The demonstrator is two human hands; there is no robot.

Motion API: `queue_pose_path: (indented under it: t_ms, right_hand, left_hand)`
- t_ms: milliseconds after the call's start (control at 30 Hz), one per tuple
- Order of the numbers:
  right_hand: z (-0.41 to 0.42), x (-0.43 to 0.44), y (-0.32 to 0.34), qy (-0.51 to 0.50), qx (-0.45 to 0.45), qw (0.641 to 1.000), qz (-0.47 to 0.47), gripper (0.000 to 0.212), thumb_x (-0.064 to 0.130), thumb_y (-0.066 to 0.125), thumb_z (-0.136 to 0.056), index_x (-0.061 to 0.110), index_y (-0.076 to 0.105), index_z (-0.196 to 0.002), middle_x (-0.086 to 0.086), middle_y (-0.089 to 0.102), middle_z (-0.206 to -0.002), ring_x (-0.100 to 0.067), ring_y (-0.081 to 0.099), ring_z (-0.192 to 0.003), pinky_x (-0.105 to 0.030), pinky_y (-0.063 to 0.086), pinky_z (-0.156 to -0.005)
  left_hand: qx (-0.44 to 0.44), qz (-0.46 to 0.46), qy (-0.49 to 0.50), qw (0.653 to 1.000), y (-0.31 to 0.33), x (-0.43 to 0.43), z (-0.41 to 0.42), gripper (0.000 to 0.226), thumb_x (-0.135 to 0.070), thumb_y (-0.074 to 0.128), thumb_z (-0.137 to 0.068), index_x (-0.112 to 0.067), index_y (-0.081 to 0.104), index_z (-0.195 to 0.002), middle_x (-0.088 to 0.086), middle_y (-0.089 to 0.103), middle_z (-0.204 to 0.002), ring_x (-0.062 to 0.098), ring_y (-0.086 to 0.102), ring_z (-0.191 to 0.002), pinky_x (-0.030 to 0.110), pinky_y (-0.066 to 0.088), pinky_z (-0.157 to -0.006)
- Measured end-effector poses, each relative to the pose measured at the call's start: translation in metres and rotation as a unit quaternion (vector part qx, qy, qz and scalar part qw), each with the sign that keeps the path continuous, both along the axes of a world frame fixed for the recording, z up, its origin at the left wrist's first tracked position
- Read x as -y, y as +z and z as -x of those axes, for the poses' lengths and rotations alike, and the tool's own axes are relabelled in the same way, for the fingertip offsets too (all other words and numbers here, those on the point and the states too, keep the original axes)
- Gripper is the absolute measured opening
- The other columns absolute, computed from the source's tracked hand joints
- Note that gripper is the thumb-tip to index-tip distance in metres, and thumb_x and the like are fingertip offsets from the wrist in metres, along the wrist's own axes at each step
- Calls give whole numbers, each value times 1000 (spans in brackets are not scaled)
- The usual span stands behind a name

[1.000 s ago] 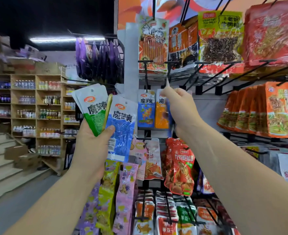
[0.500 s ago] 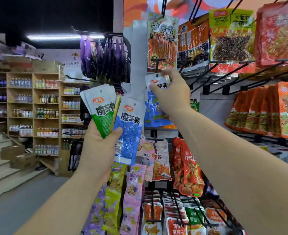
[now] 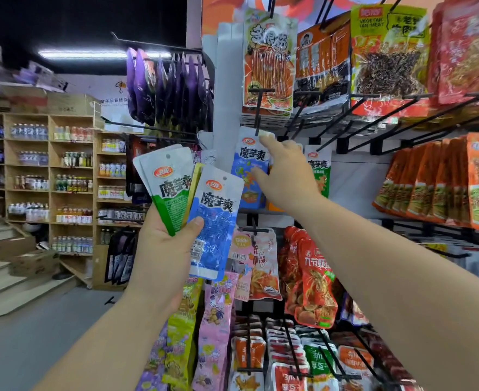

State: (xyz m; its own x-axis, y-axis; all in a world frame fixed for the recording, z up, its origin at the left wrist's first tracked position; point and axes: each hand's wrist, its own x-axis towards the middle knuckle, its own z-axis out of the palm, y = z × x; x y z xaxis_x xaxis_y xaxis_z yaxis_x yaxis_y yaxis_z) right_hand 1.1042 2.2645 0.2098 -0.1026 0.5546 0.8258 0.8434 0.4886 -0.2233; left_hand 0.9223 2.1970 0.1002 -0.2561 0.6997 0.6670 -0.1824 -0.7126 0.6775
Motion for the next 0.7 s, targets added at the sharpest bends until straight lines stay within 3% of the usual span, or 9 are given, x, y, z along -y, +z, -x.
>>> queue_pose_path:
  t_ms: [67,100,167,233,400,567,700]
  right_hand:
    - [-6,6,-4,-24,88,995,-50,62,33,67,-99,26,42,-156,-13,30,-158,-35,46,-135,-42,43,-104]
    - [-8,7,-4,-44,155,985,-59,64,37,66,-99,27,40,-157,-15,19,-165,-37,34,-146,-45,38,-114]
    - [-11,2,-2,-100,282,954,-35,72,52,55,-102,33,22,-163,-13,-9,-172,-34,-1,-159,-52,17,-127]
    - [-13,-6,2,-158,337,928,-6,78,61,44,-103,35,4,-165,-11,-26,-169,-32,-20,-157,-56,4,-128]
    - [-7,-29,5,-206,364,908,38,82,67,36,-103,35,-7,-164,-10,-29,-168,-33,-23,-156,-60,-4,-125]
    - [2,-46,3,-227,356,905,54,93,75,43,-96,36,-8,-164,-13,-37,-164,-38,-24,-155,-63,-3,-125]
    - [9,-45,-5,-220,318,922,8,90,68,45,-98,34,-6,-164,-16,-18,-170,-42,-12,-157,-63,2,-125]
  left_hand:
    - [-3,0,0,1000,1,0,-2,44,9,55,-101,-29,64,-121,-6,77,-120,15,72,-114,39,55,-97]
    - [0,0,-1,1000,2,0,-2,43,9,56,-101,-29,64,-120,-6,77,-119,15,72,-113,39,55,-97]
    - [3,-2,2,1000,5,-1,-4,44,8,56,-100,-29,64,-121,-6,77,-120,16,72,-114,41,55,-100]
    - [3,-2,4,1000,7,-2,-6,45,8,57,-100,-29,64,-123,-6,76,-121,17,71,-116,44,53,-103]
    - [12,-1,-6,1000,7,0,-6,44,9,55,-100,-28,64,-123,-4,77,-120,18,72,-115,48,54,-103]
    - [18,1,-14,1000,7,5,-5,44,9,54,-101,-28,64,-123,-6,78,-118,16,74,-111,43,60,-96]
    - [22,-3,-14,1000,8,9,-4,47,9,54,-100,-31,63,-123,-5,77,-120,18,73,-113,48,56,-99]
